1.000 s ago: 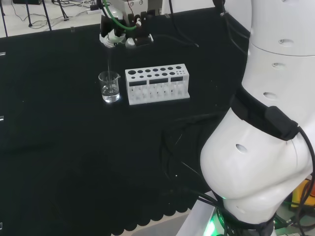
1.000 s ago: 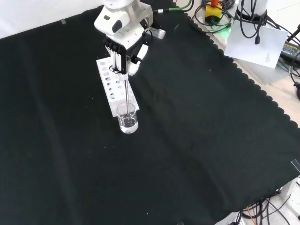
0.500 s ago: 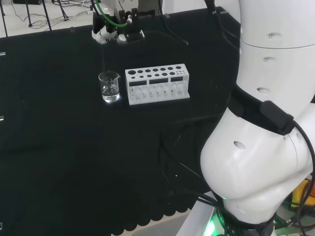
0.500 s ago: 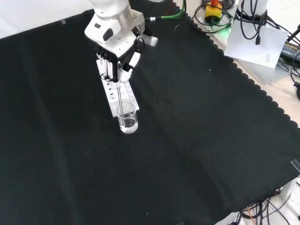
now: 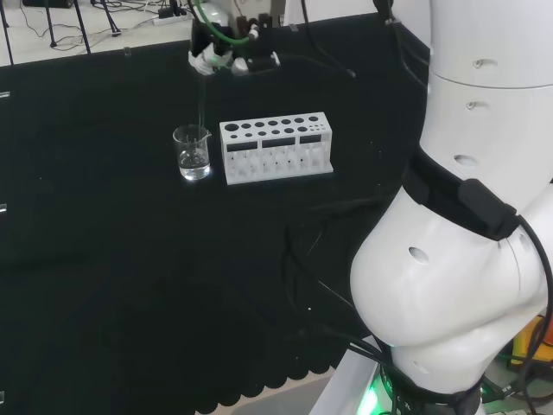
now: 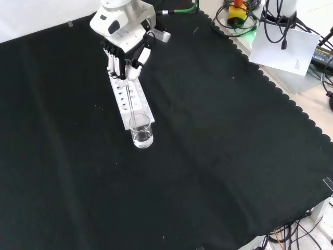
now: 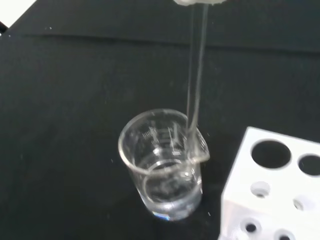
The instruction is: Stir in the beaker to the left of the white test tube rack with the glass rod.
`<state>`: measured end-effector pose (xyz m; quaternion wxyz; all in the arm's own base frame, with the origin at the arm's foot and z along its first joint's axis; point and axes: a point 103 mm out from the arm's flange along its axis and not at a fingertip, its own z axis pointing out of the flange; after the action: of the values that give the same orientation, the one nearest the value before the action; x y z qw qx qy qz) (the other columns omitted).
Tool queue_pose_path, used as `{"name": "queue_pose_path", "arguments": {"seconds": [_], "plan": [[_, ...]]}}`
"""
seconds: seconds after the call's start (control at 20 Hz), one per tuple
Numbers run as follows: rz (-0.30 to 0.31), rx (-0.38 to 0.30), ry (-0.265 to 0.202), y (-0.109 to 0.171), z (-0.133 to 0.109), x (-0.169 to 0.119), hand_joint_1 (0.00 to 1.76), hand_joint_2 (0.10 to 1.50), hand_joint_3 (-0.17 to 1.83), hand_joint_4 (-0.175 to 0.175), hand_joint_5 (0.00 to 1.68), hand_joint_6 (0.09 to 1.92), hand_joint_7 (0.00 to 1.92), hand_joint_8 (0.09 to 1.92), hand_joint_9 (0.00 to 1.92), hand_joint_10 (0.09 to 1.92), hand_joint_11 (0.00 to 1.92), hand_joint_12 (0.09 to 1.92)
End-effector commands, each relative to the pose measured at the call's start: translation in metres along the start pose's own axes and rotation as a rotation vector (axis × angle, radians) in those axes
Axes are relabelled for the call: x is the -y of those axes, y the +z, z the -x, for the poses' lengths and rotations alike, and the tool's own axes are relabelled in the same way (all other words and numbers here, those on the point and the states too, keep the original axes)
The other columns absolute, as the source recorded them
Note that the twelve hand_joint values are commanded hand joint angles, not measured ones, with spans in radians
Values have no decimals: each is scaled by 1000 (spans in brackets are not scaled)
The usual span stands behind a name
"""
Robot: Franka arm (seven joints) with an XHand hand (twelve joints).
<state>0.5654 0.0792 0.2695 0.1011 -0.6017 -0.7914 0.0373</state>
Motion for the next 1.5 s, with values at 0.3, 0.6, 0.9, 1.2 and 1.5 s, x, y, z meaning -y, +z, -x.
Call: {"name": "queue_pose_path", "arguments": {"seconds": [0.3, 0.6, 0.9, 1.2, 1.5], "plan": [[-2, 45, -29, -11, -49, 0, 1313, 1102, -175, -175, 1381, 87, 1171, 1031, 1553, 917, 1649, 531], [-9, 45, -48, -1, -59, -14, 1313, 1102, -175, -175, 1382, 87, 1171, 1030, 1553, 918, 1649, 531], [28, 30, -47, -5, -31, 29, 1313, 1102, -175, -175, 1382, 87, 1171, 1031, 1552, 918, 1649, 531], [14, 57, -3, -17, -36, 0, 1313, 1102, -175, -175, 1383, 87, 1172, 1029, 1553, 919, 1649, 531], [-1, 90, 40, -12, -53, 6, 1313, 1102, -175, -175, 1383, 87, 1172, 1029, 1553, 919, 1649, 531]]}}
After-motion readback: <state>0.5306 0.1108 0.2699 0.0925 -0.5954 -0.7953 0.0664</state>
